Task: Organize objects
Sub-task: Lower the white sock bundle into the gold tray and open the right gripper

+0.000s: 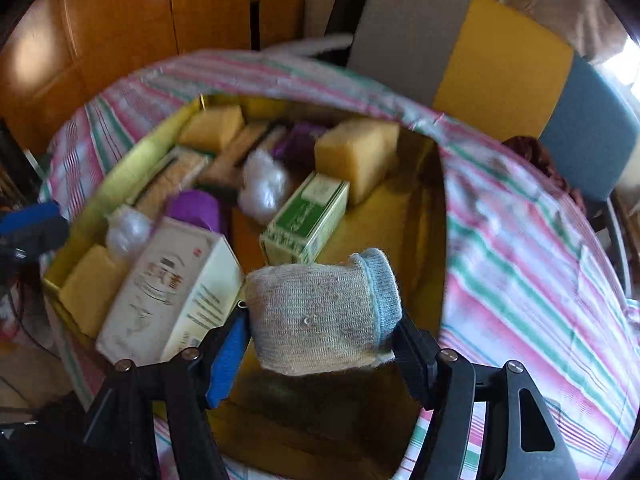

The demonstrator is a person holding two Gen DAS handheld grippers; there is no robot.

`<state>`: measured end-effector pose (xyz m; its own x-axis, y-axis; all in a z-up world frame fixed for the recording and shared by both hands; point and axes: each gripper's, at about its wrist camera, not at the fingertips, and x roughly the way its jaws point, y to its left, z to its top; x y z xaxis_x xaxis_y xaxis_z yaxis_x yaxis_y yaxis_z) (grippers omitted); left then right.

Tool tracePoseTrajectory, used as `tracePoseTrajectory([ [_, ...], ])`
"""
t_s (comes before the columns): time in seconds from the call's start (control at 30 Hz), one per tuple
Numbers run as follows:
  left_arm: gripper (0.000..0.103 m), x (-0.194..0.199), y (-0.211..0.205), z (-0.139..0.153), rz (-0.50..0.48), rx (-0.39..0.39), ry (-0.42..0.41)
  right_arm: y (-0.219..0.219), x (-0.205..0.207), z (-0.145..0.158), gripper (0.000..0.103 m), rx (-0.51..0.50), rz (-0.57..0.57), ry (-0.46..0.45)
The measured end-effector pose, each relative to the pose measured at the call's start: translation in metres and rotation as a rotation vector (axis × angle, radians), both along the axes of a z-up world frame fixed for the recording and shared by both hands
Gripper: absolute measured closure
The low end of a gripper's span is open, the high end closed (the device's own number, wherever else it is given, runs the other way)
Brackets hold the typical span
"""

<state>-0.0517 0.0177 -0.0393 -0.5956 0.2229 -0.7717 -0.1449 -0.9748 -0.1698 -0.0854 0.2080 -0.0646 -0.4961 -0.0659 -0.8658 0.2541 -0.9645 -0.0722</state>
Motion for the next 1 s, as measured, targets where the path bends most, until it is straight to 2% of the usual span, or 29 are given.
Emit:
tracePoseTrajectory([
  [0.1,0.057,0.001,0.000,-0.002,0.007,-0.020,0.004,0.000,-0.003,-0.013,0.031,-0.005,-0.001,-0.028],
  [0.27,0.053,0.003,0.002,-0.002,0.029,-0.057,0.019,0.008,0.004,-0.009,0.030,-0.052,-0.029,-0.022],
  [0.4,0.053,0.004,0.006,-0.001,0.057,-0.115,0.034,0.011,0.013,0.001,0.023,-0.080,-0.047,0.009],
  [0.57,0.053,0.010,0.010,0.009,0.077,-0.150,0.086,0.015,0.022,0.013,0.017,-0.099,-0.098,0.062],
  [0.7,0.052,0.018,0.019,0.022,0.083,-0.194,0.146,0.018,0.038,0.025,0.016,-0.122,-0.147,0.109],
  [0.87,0.047,0.033,0.024,0.038,0.089,-0.153,0.201,0.019,0.061,0.034,0.015,-0.149,-0.202,0.156],
  [1.0,0.047,0.042,0.035,0.043,0.086,-0.211,0.236,0.019,0.082,0.037,0.015,-0.129,-0.280,0.209],
])
